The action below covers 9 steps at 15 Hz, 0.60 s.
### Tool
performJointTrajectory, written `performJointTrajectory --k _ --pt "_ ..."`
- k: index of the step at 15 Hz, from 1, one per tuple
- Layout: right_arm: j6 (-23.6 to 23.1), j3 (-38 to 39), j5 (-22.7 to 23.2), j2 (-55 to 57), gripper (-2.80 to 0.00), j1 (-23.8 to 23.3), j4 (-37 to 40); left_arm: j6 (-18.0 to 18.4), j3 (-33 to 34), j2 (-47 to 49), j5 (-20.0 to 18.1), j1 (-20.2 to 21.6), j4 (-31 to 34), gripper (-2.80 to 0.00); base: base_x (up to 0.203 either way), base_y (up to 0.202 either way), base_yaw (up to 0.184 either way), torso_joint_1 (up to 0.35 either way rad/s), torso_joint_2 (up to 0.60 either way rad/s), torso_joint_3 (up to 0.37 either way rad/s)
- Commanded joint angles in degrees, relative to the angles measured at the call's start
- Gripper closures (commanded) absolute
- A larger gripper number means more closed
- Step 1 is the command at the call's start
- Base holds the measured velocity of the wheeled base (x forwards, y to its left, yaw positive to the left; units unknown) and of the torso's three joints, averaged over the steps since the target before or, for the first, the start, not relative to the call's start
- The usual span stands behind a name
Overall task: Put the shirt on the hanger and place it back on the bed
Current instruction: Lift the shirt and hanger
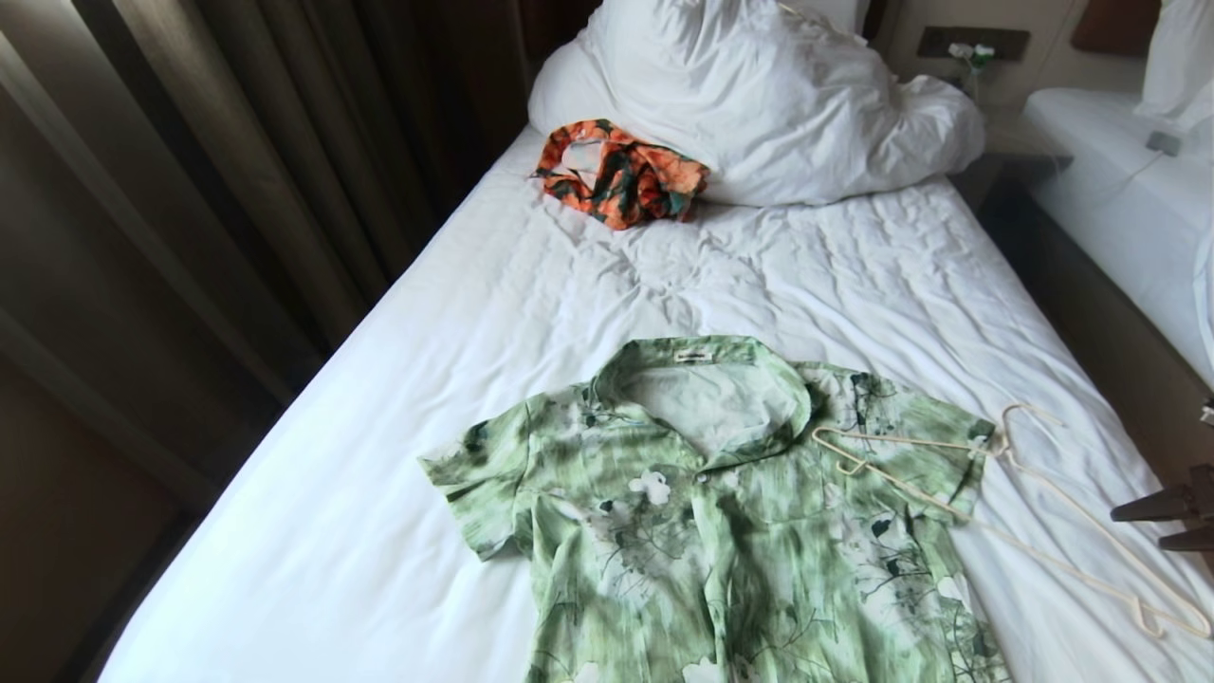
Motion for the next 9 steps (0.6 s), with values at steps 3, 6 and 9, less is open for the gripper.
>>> performJointTrajectory --k 3,6,9 --pt "-2.0 0.2 8.7 6.3 -2.80 0.1 0.0 0.0 0.0 0.1 0.0 0.0 0.0 0.00 0.000 0.000 0.000 0.000 0.00 0.000" --pt "-4.3 0.0 13.8 8.8 -2.80 0.1 -0.3 0.0 0.0 0.1 0.0 0.0 0.0 0.00 0.000 0.000 0.000 0.000 0.00 0.000" --pt "-7.4 0.2 19.6 11.1 -2.80 0.1 -0.3 0.0 0.0 0.1 0.0 0.0 0.0 0.00 0.000 0.000 0.000 0.000 0.00 0.000"
